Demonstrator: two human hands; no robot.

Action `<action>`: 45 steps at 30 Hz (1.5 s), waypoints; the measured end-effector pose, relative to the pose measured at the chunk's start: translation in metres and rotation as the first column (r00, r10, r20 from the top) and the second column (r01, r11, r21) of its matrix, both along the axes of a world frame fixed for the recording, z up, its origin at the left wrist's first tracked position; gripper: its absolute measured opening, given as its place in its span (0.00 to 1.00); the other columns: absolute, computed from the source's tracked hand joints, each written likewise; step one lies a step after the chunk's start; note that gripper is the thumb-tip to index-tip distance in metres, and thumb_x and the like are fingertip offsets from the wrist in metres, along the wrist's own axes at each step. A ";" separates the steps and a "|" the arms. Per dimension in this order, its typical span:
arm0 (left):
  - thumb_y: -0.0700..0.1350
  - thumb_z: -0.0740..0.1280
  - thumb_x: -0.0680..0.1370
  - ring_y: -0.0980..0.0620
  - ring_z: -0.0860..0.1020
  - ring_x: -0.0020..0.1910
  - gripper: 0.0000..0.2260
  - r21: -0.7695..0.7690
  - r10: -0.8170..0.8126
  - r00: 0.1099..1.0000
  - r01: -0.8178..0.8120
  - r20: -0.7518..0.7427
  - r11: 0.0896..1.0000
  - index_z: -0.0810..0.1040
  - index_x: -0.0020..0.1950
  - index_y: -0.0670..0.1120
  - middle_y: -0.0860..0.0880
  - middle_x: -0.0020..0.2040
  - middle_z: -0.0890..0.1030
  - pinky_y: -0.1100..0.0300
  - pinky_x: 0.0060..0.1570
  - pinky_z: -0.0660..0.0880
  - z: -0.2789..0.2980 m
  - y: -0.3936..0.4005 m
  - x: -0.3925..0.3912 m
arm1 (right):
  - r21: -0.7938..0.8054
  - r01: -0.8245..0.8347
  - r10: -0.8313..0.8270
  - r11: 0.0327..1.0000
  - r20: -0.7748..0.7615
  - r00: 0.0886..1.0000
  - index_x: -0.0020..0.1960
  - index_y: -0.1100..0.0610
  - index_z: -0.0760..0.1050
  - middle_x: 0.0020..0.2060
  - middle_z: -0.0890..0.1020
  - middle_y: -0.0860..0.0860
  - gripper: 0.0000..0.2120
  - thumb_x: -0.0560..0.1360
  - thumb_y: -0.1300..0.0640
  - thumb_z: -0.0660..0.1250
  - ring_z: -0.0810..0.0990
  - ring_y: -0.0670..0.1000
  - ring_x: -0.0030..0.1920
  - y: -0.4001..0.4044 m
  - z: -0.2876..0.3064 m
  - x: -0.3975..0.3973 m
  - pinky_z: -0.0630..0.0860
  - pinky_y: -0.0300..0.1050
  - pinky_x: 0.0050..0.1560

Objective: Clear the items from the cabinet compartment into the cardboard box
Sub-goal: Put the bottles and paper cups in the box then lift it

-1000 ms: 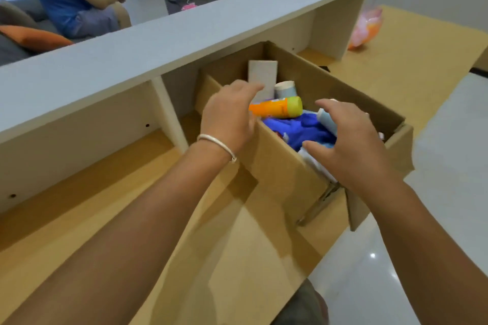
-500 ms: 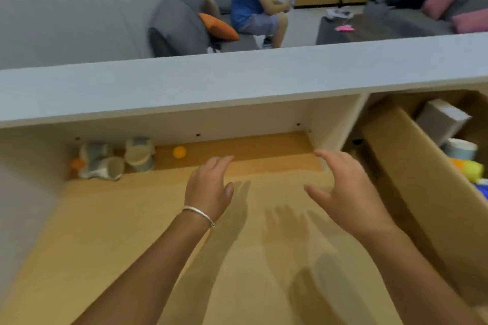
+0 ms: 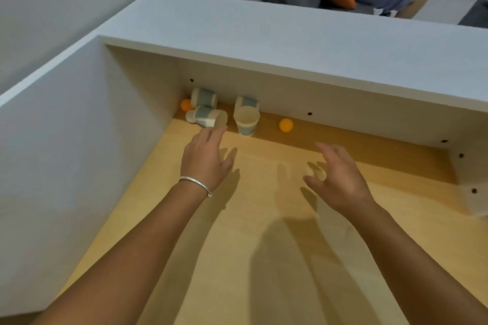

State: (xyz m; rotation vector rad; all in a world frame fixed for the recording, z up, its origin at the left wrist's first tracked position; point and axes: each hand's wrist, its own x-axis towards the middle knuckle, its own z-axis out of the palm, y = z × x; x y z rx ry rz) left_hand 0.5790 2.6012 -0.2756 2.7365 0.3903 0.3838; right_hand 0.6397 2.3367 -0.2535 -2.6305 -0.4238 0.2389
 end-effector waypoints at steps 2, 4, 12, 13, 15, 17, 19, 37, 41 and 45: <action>0.49 0.73 0.72 0.45 0.72 0.62 0.28 0.004 0.027 1.000 -0.027 -0.009 1.000 0.68 0.70 0.49 0.47 0.63 0.73 0.51 0.59 0.71 -0.004 0.017 0.012 | -0.017 0.013 -0.014 1.000 -0.016 1.000 0.76 0.48 0.59 0.71 0.65 0.52 0.36 0.73 0.50 0.72 0.65 0.54 0.70 0.021 -0.010 0.018 0.67 0.50 0.67; 0.49 0.74 0.70 0.45 0.71 0.62 0.30 0.026 0.052 0.999 -0.052 -0.008 0.998 0.68 0.70 0.49 0.47 0.64 0.73 0.50 0.60 0.71 -0.009 0.035 0.028 | -0.031 0.011 -0.011 0.999 0.005 1.000 0.75 0.49 0.60 0.71 0.66 0.53 0.35 0.72 0.51 0.73 0.66 0.55 0.70 0.039 -0.019 0.038 0.67 0.51 0.67; 0.51 0.75 0.68 0.41 0.71 0.62 0.35 0.213 -0.031 0.991 0.059 -0.131 0.975 0.67 0.71 0.49 0.43 0.64 0.74 0.49 0.60 0.69 -0.033 0.083 0.087 | -0.114 -0.007 0.010 0.993 0.027 1.000 0.73 0.46 0.60 0.72 0.61 0.51 0.32 0.72 0.52 0.69 0.60 0.55 0.71 0.088 -0.051 0.107 0.65 0.50 0.66; 0.51 0.75 0.68 0.41 0.70 0.64 0.36 0.236 -0.048 0.986 0.086 -0.162 0.968 0.65 0.73 0.50 0.44 0.66 0.73 0.49 0.61 0.69 -0.035 0.086 0.094 | -0.111 -0.004 0.007 0.994 0.026 1.000 0.73 0.46 0.60 0.72 0.61 0.50 0.32 0.72 0.53 0.68 0.59 0.55 0.72 0.092 -0.055 0.113 0.64 0.50 0.67; 0.51 0.74 0.68 0.42 0.67 0.69 0.37 0.283 -0.077 0.974 0.136 -0.212 0.949 0.62 0.73 0.52 0.45 0.70 0.70 0.49 0.61 0.68 -0.039 0.092 0.108 | -0.106 0.004 -0.003 0.994 0.010 1.000 0.74 0.45 0.60 0.73 0.61 0.50 0.32 0.72 0.52 0.67 0.59 0.55 0.73 0.099 -0.062 0.124 0.64 0.50 0.69; 0.49 0.74 0.67 0.43 0.67 0.69 0.34 0.320 -0.103 0.960 0.186 -0.261 0.929 0.64 0.71 0.51 0.46 0.67 0.72 0.49 0.60 0.70 -0.043 0.094 0.118 | -0.144 0.007 -0.006 0.990 0.005 1.000 0.73 0.45 0.62 0.73 0.62 0.50 0.30 0.74 0.52 0.66 0.61 0.55 0.72 0.105 -0.070 0.133 0.64 0.49 0.69; 0.46 0.73 0.67 0.42 0.71 0.64 0.30 0.339 -0.105 0.954 0.201 -0.280 0.919 0.69 0.67 0.51 0.46 0.62 0.76 0.50 0.55 0.73 -0.046 0.093 0.121 | -0.169 0.015 -0.016 0.985 -0.002 1.000 0.70 0.49 0.67 0.70 0.67 0.51 0.25 0.74 0.56 0.65 0.66 0.56 0.68 0.107 -0.075 0.137 0.68 0.47 0.64; 0.57 0.74 0.64 0.49 0.75 0.55 0.28 0.223 -0.234 0.964 0.258 -0.128 0.940 0.72 0.61 0.54 0.53 0.55 0.78 0.53 0.55 0.72 0.042 -0.033 0.004 | 0.031 0.120 -0.124 0.992 0.155 0.980 0.68 0.48 0.71 0.62 0.75 0.50 0.21 0.76 0.56 0.67 0.73 0.53 0.61 -0.027 -0.009 -0.019 0.73 0.47 0.52; 0.57 0.74 0.66 0.50 0.73 0.58 0.28 0.196 -0.317 0.941 0.336 -0.122 0.921 0.71 0.63 0.55 0.54 0.58 0.76 0.54 0.58 0.69 0.068 -0.093 -0.010 | 0.080 0.173 -0.185 0.982 0.202 0.962 0.67 0.48 0.72 0.61 0.76 0.48 0.21 0.75 0.56 0.69 0.75 0.52 0.58 -0.081 0.014 -0.051 0.71 0.44 0.46; 0.57 0.74 0.67 0.51 0.73 0.58 0.27 0.188 -0.425 0.901 0.435 -0.089 0.881 0.71 0.64 0.54 0.54 0.58 0.77 0.56 0.57 0.69 0.087 -0.157 -0.012 | 0.115 0.260 -0.281 0.959 0.242 0.929 0.67 0.49 0.72 0.61 0.76 0.47 0.21 0.75 0.56 0.69 0.74 0.51 0.58 -0.140 0.035 -0.079 0.70 0.43 0.47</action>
